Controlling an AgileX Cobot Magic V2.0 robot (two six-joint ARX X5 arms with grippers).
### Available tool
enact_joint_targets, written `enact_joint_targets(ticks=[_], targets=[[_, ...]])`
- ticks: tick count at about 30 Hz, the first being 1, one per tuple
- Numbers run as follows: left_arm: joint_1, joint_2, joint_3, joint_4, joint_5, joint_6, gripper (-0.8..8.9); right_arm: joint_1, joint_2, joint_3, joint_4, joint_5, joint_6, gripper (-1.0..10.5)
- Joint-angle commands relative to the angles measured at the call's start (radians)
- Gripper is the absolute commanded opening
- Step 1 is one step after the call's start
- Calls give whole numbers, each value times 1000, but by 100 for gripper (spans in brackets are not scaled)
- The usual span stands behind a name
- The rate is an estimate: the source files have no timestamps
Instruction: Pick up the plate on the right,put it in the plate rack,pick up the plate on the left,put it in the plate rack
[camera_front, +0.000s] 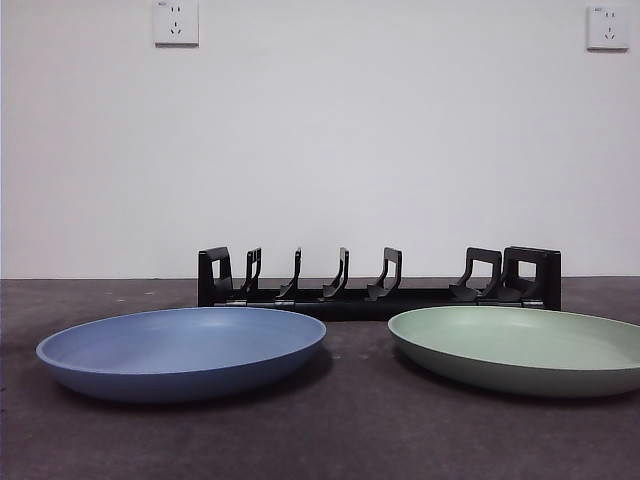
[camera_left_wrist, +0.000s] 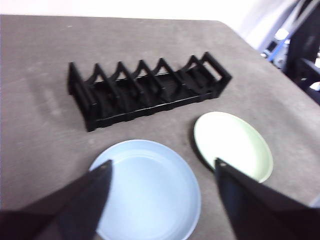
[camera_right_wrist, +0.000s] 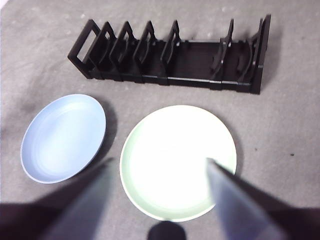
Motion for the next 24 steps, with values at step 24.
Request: enact_joint_targets(ticks=[24], targets=[[-218, 137, 3, 139, 35, 134, 601, 1, 623, 6, 26, 99, 8, 591]])
